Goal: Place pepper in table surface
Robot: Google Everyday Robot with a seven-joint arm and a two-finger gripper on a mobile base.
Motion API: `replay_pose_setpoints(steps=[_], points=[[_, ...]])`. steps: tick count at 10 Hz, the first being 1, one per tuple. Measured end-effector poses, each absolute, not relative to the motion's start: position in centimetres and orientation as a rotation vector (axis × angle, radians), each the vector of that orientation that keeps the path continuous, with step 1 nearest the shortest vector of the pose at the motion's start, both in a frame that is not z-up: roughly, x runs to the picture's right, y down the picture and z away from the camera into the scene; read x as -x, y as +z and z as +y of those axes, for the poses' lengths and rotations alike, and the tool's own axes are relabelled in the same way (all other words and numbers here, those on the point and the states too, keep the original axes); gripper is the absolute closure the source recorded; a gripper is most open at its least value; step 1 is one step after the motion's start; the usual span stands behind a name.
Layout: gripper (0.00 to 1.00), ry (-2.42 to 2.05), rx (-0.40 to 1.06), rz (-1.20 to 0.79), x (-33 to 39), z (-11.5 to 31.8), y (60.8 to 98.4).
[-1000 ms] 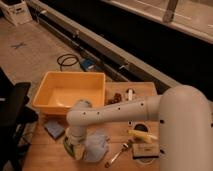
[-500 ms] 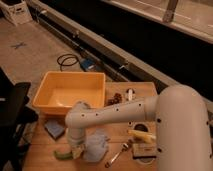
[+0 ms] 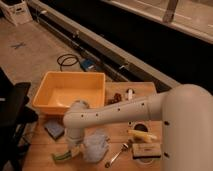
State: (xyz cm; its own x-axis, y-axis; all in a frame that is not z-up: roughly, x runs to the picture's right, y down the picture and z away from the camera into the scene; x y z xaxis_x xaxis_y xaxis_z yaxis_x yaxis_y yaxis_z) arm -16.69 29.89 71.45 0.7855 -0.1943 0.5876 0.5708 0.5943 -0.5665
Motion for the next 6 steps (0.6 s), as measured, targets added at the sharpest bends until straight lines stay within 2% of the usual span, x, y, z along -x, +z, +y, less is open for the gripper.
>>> replay_pose_setpoints(steps=[6], points=[[1.00,-0.518,0.634,-0.543,16.3,21.2,65.7]])
